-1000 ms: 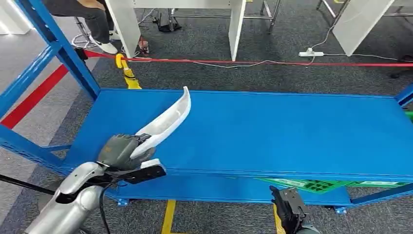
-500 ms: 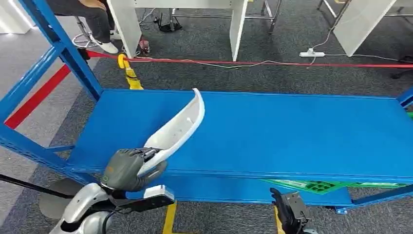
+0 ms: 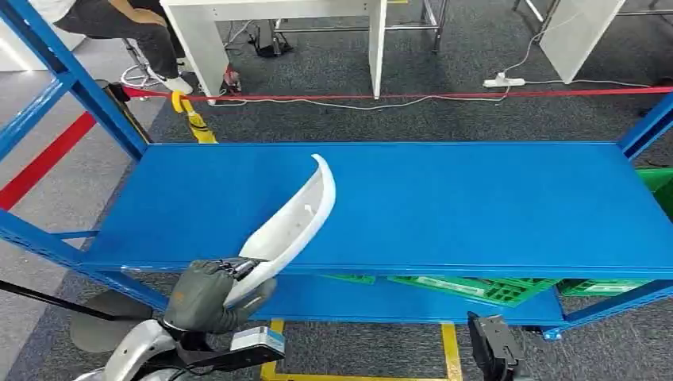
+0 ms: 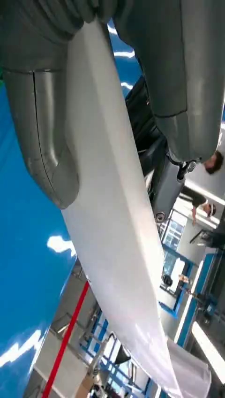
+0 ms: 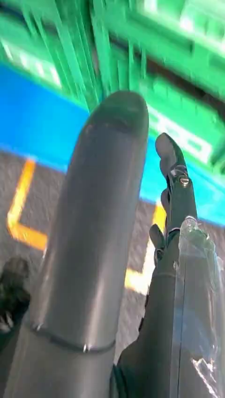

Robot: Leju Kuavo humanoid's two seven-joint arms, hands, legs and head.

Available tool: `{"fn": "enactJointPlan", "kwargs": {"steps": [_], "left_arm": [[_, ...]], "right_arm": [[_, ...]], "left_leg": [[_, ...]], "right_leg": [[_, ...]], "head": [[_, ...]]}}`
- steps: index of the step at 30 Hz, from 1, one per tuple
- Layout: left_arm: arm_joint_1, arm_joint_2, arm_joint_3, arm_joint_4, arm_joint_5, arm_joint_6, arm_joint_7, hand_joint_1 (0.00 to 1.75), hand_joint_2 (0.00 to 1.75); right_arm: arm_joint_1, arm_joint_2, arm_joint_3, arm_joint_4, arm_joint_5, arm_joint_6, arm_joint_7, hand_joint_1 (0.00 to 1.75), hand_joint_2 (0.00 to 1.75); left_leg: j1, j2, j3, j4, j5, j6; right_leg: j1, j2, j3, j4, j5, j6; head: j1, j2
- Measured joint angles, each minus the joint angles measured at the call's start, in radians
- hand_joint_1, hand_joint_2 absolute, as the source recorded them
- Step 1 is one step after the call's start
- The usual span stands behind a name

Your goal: Take the parts from the cabinet and place them on the table.

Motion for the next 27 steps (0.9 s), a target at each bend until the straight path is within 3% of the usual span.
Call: {"fn": "enactJointPlan", "kwargs": {"steps": [1,2,4,5,6,7,8,10,11,12,14,15,16,17,18,19,20,21,22,24,25,26,27], "left_arm": [[0.007,0.0,0.0,-0.003,0.004,0.008,0.0,1.75,1.75],[0.014,0.002,0.0,-0.008,0.007,0.019,0.0,1.75,1.75],[0.024,0.003,0.0,-0.021,0.019,0.048,0.001,1.75,1.75],[0.028,0.006,0.0,-0.028,0.029,0.062,0.003,1.75,1.75],[0.033,0.009,0.0,-0.037,0.039,0.076,0.003,1.75,1.75],[0.042,0.012,0.001,-0.043,0.048,0.093,0.003,1.75,1.75],[0.051,0.016,0.002,-0.047,0.053,0.106,0.003,1.75,1.75],[0.068,0.021,0.003,-0.051,0.062,0.117,0.003,1.75,1.75],[0.074,0.023,0.003,-0.052,0.071,0.126,0.004,1.75,1.75],[0.08,0.025,0.005,-0.054,0.08,0.133,0.004,1.75,1.75],[0.096,0.029,0.009,-0.054,0.112,0.148,0.003,1.75,1.75],[0.103,0.03,0.013,-0.054,0.13,0.156,0.001,1.75,1.75],[0.112,0.032,0.016,-0.054,0.143,0.162,-0.003,1.75,1.75],[0.119,0.034,0.02,-0.054,0.152,0.167,-0.005,1.75,1.75],[0.124,0.036,0.022,-0.054,0.156,0.171,-0.007,1.75,1.75],[0.128,0.038,0.024,-0.054,0.163,0.175,-0.01,1.75,1.75],[0.132,0.039,0.027,-0.054,0.168,0.179,-0.016,1.75,1.75],[0.137,0.039,0.03,-0.054,0.173,0.182,-0.019,1.75,1.75],[0.142,0.04,0.034,-0.054,0.177,0.186,-0.022,1.75,1.75],[0.148,0.041,0.037,-0.054,0.185,0.191,-0.026,1.75,1.75],[0.153,0.042,0.04,-0.054,0.192,0.193,-0.026,1.75,1.75],[0.158,0.043,0.043,-0.054,0.202,0.195,-0.03,1.75,1.75],[0.163,0.043,0.046,-0.054,0.213,0.198,-0.037,1.75,1.75]], "right_arm": [[0.003,-0.001,0.0,0.001,0.011,-0.025,0.015,0.0,0.0],[0.005,-0.003,0.0,0.002,0.022,-0.05,0.03,0.0,0.0],[0.008,-0.006,0.0,0.005,0.047,-0.102,0.061,0.0,0.0],[0.009,-0.007,0.0,0.006,0.054,-0.127,0.081,0.0,0.0],[0.011,-0.007,0.0,0.007,0.054,-0.142,0.093,0.0,0.0],[0.014,-0.007,-0.002,0.009,0.053,-0.147,0.1,0.0,0.0],[0.018,-0.007,-0.004,0.011,0.053,-0.149,0.101,0.0,0.0],[0.029,-0.006,-0.006,0.015,0.047,-0.142,0.095,0.0,0.0],[0.035,-0.005,-0.009,0.016,0.044,-0.131,0.086,0.0,0.0],[0.038,-0.002,-0.009,0.017,0.044,-0.12,0.078,0.0,0.0],[0.039,0.0,-0.009,0.018,0.05,-0.109,0.072,0.0,0.0],[0.039,0.001,-0.009,0.02,0.053,-0.108,0.072,0.0,0.0],[0.042,0.002,-0.009,0.021,0.053,-0.108,0.073,0.0,0.0],[0.044,0.003,-0.009,0.022,0.053,-0.107,0.076,0.0,0.0],[0.044,0.004,-0.009,0.023,0.053,-0.105,0.076,0.0,0.0],[0.043,0.005,-0.01,0.023,0.05,-0.098,0.075,0.0,0.0],[0.04,0.006,-0.013,0.023,0.046,-0.095,0.074,0.0,0.0],[0.038,0.011,-0.015,0.023,0.045,-0.094,0.071,0.0,0.0],[0.039,0.012,-0.017,0.023,0.043,-0.092,0.07,0.0,0.0],[0.045,0.013,-0.019,0.023,0.043,-0.089,0.07,0.0,0.0],[0.047,0.016,-0.019,0.024,0.043,-0.087,0.069,0.0,0.0],[0.044,0.021,-0.021,0.024,0.042,-0.083,0.068,0.0,0.0],[0.043,0.021,-0.023,0.024,0.038,-0.078,0.067,0.0,0.0]], "left_leg": [[-0.002,0.0,0.01,0.003,0.007,0.004],[-0.004,0.0,0.037,-0.027,0.031,0.011],[-0.013,0.0,0.146,-0.184,0.09,0.032],[-0.02,-0.001,0.206,-0.266,0.09,0.044],[-0.022,-0.001,0.228,-0.312,0.079,0.046],[-0.024,-0.001,0.221,-0.309,0.087,0.041],[-0.026,-0.001,0.217,-0.313,0.088,0.043],[-0.022,0.001,0.209,-0.329,0.111,0.055],[-0.021,0.003,0.203,-0.329,0.121,0.06],[-0.02,0.003,0.194,-0.329,0.128,0.068],[-0.021,0.006,0.172,-0.328,0.147,0.07],[-0.022,0.007,0.16,-0.327,0.156,0.07],[-0.022,0.007,0.148,-0.326,0.165,0.069],[-0.022,0.007,0.135,-0.326,0.175,0.067],[-0.021,0.007,0.124,-0.325,0.184,0.064],[-0.02,0.007,0.114,-0.324,0.192,0.059],[-0.02,0.006,0.108,-0.321,0.2,0.054],[-0.025,0.006,0.102,-0.32,0.207,0.047],[-0.025,0.007,0.104,-0.322,0.216,0.041],[-0.022,0.006,0.103,-0.324,0.229,0.031],[-0.022,0.005,0.1,-0.324,0.237,0.024],[-0.021,0.003,0.09,-0.315,0.211,0.018],[-0.02,0.003,0.077,-0.279,0.152,0.012]], "right_leg": [[0.004,0.0,-0.009,0.0,0.007,-0.001],[0.007,0.0,-0.018,0.0,0.013,0.0],[0.013,0.002,-0.033,0.0,0.028,0.003],[0.012,0.002,-0.036,0.0,0.034,0.006],[0.018,0.002,-0.043,0.001,0.039,0.011],[0.016,0.001,-0.042,-0.003,0.049,0.017],[0.012,0.001,-0.043,-0.007,0.056,0.023],[0.011,0.001,-0.046,-0.012,0.068,0.036],[0.009,-0.003,-0.059,0.005,0.031,0.039],[0.01,-0.006,-0.073,0.05,-0.025,0.042],[0.008,-0.008,-0.109,0.201,-0.129,0.049],[0.009,-0.008,-0.12,0.263,-0.153,0.051],[0.009,-0.008,-0.114,0.289,-0.148,0.053],[0.009,-0.008,-0.082,0.266,-0.119,0.054],[0.008,-0.009,-0.036,0.209,-0.084,0.054],[0.008,-0.01,0.028,0.12,-0.053,0.054],[0.006,-0.011,0.092,0.023,-0.065,0.055],[0.011,-0.009,0.137,-0.038,-0.091,0.053],[0.012,-0.006,0.126,-0.033,-0.086,0.037],[0.017,-0.006,0.111,-0.031,-0.082,0.025],[0.013,-0.008,0.103,-0.036,-0.071,0.01],[0.01,-0.012,0.093,-0.037,-0.06,0.0],[0.01,-0.011,0.09,-0.037,-0.049,-0.009]], "head": [[-0.001,0.0],[-0.001,0.0],[-0.001,0.0],[0.0,0.0],[0.0,0.0],[0.002,0.0],[-0.003,0.0],[-0.003,0.0],[-0.001,0.0],[0.003,0.0],[0.002,0.0],[0.004,0.0],[0.003,0.0],[0.004,0.0],[0.003,0.0],[0.003,0.0],[0.004,0.0],[0.004,0.0],[-0.001,0.0],[0.003,0.0],[0.003,0.0],[0.002,0.0],[-0.005,0.0]]}}
